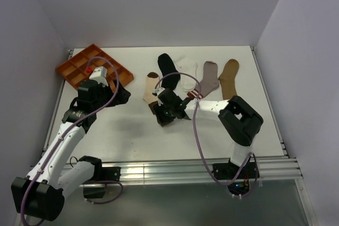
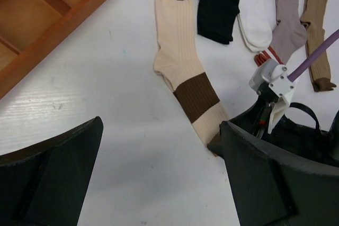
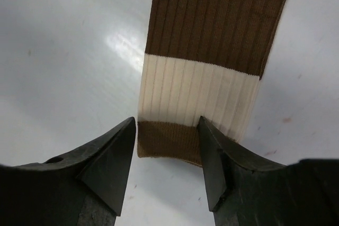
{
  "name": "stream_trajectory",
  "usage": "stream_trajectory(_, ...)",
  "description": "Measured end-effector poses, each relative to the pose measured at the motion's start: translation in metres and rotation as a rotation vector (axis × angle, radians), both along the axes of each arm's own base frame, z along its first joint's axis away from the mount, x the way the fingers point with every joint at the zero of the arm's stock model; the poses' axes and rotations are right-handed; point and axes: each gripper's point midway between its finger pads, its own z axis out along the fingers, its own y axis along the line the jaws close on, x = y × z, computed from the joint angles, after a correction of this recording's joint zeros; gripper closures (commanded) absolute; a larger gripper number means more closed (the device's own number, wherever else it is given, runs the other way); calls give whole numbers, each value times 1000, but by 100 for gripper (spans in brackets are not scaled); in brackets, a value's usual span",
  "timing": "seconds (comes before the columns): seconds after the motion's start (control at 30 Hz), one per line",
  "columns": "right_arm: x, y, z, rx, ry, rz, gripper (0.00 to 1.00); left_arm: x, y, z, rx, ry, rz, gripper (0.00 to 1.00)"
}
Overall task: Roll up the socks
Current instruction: Move the sock to the center of the board, then roll the sock at the center of the board.
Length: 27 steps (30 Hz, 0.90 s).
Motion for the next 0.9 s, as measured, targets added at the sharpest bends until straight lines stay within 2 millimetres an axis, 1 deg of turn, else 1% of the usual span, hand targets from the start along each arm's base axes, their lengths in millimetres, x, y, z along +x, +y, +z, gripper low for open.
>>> stream_trajectory(0.1,-17,-7,3,10,21,-9,39,-3,-11,1,1,-9,-42,1)
stream_trajectory(0.13,-21,-11,6,13,25,-19,36,-4,-16,2,1,-13,-60,0)
stream_trajectory(0.17,-24,-15,10,18,25,-25,34,-6,-22,2,3,-15,-79,1)
stream_trajectory(0.2,-26,-20,17,27,15,-39,30,-8,-28,1,8,-15,-100,1)
stream_trajectory(0.23,-28,-23,27,42,1,-53,29,-12,-37,-1,15,-11,-128,1)
stream_trajectory(0.27,-27,-26,41,66,-33,-69,28,-15,-44,-3,21,-7,-151,1)
stream_trajectory(0.3,-23,-32,64,104,-88,-100,25,-19,-52,-5,30,-3,-175,1)
stream_trajectory(0.37,-18,-39,96,161,-168,-144,19,-28,-68,-10,48,7,-228,1)
stream_trajectory(0.4,-14,-46,115,195,-219,-181,18,-33,-75,-13,61,13,-247,0)
stream_trajectory(0.47,-8,-62,146,258,-300,-258,18,-43,-92,-19,95,20,-291,1)
stream_trajectory(0.5,-5,-71,155,278,-327,-299,18,-48,-100,-21,113,18,-311,1)
stream_trajectory(0.53,-3,-83,159,295,-347,-345,19,-55,-112,-24,129,17,-341,1)
stream_trajectory(0.6,-3,-113,155,309,-363,-451,21,-65,-130,-32,171,8,-381,2)
stream_trajectory(0.63,-4,-126,149,308,-361,-495,21,-70,-138,-36,190,4,-401,3)
stream_trajectory(0.67,-5,-146,140,313,-358,-560,22,-76,-149,-43,220,-2,-423,4)
stream_trajectory(0.73,-8,-176,125,316,-350,-663,24,-84,-165,-55,274,-19,-461,6)
stream_trajectory(0.8,-12,-204,114,329,-351,-765,25,-90,-181,-73,324,-16,-501,10)
stream_trajectory(0.83,-13,-213,113,338,-357,-795,25,-92,-184,-82,346,-9,-515,17)
stream_trajectory(0.9,-14,-222,116,363,-370,-830,25,-92,-189,-99,390,7,-537,23)
